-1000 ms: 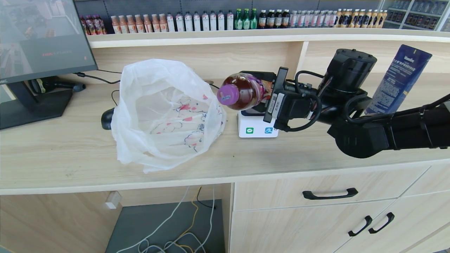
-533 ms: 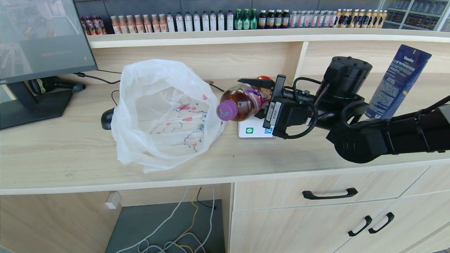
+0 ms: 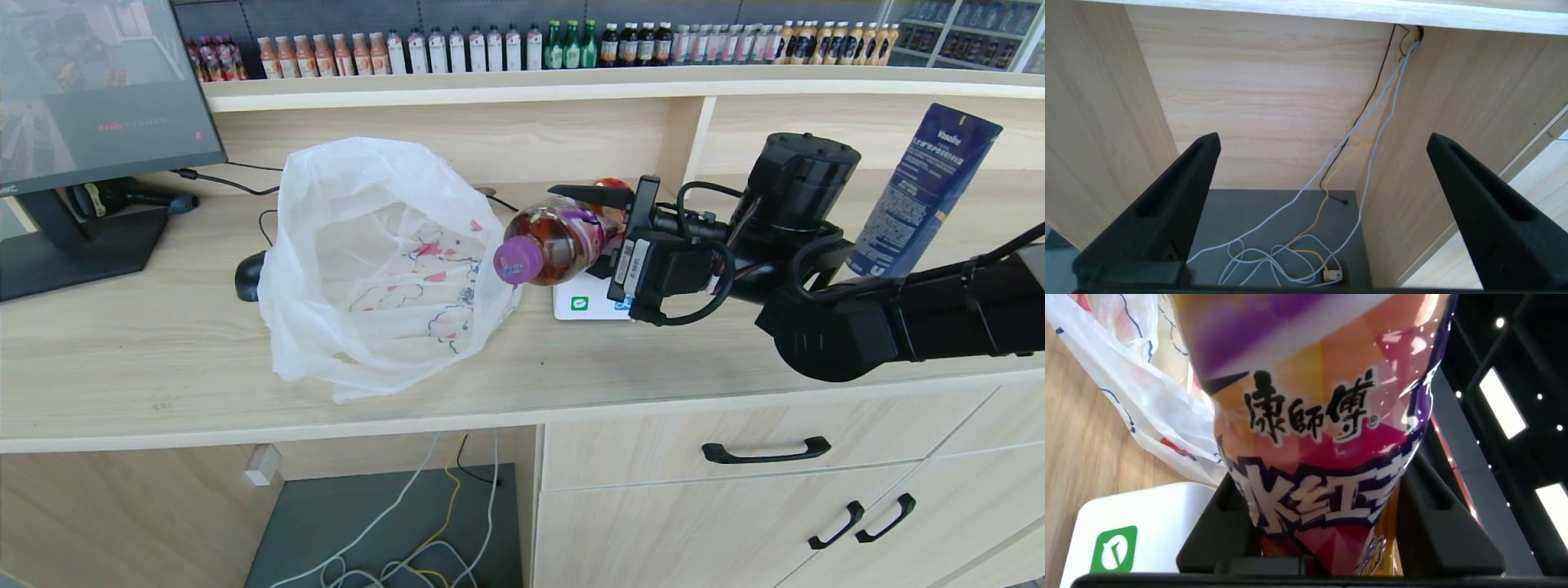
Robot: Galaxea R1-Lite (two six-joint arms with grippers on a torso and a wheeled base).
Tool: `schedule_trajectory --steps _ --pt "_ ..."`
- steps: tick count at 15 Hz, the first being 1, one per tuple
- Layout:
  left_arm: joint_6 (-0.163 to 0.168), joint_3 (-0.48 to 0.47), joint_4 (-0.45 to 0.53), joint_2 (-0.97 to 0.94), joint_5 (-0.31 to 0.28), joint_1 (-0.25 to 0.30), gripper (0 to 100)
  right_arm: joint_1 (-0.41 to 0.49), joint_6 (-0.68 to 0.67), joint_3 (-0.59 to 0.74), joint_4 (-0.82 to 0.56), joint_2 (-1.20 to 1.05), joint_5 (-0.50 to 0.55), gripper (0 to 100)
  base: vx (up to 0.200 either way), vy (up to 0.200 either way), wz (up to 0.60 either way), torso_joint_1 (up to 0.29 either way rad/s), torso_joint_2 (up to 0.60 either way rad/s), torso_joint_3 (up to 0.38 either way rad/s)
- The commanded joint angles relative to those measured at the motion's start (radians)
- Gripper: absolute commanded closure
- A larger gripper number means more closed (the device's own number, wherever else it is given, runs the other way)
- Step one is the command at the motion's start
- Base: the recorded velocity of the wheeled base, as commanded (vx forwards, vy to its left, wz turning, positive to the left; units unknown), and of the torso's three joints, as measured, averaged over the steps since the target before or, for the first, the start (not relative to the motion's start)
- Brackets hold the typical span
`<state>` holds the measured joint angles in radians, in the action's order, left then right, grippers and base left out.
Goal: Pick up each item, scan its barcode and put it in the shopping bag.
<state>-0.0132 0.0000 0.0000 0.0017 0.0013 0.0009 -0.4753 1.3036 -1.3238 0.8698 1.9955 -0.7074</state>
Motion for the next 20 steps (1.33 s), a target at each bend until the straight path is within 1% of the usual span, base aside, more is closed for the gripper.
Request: schedule_trajectory --steps 1,7,11,15,17,18,19,20 --pt "-0.001 0.0 0.0 0.0 0.0 -0.001 0 -0.002 0.0 0.002 0.002 -0.001 0.0 100 0.0 0.0 0.0 0.0 0.0 0.0" --pt "-0.001 0.0 0.0 0.0 0.0 0.001 0 -0.003 -0.003 0.0 0.0 -0.003 0.003 100 0.0 0.0 0.0 0.0 0.0 0.0" --pt "-0.001 0.0 0.0 0.0 0.0 0.001 0 -0.029 -0.03 -0.017 0.003 -0.034 0.056 100 0.0 0.0 0.0 0.0 0.0 0.0" --pt "-0.001 0.0 0.0 0.0 0.0 0.001 0 -0.035 -0.122 -0.009 0.006 -0.077 0.065 100 0.0 0.0 0.0 0.0 0.0 0.0" --pt "-0.001 0.0 0.0 0.0 0.0 0.001 0 -0.049 -0.218 -0.018 0.021 -0.078 0.066 100 0.0 0.0 0.0 0.0 0.0 0.0" --pt "-0.001 0.0 0.0 0.0 0.0 0.001 0 -0.051 -0.224 -0.018 0.028 -0.077 0.066 100 0.0 0.0 0.0 0.0 0.0 0.0" --pt "-0.001 0.0 0.0 0.0 0.0 0.001 0 -0.062 -0.317 -0.017 0.095 -0.075 0.066 100 0.0 0.0 0.0 0.0 0.0 0.0" --pt "-0.001 0.0 0.0 0.0 0.0 0.001 0 -0.066 -0.363 -0.017 0.133 -0.075 0.072 100 0.0 0.0 0.0 0.0 0.0 0.0"
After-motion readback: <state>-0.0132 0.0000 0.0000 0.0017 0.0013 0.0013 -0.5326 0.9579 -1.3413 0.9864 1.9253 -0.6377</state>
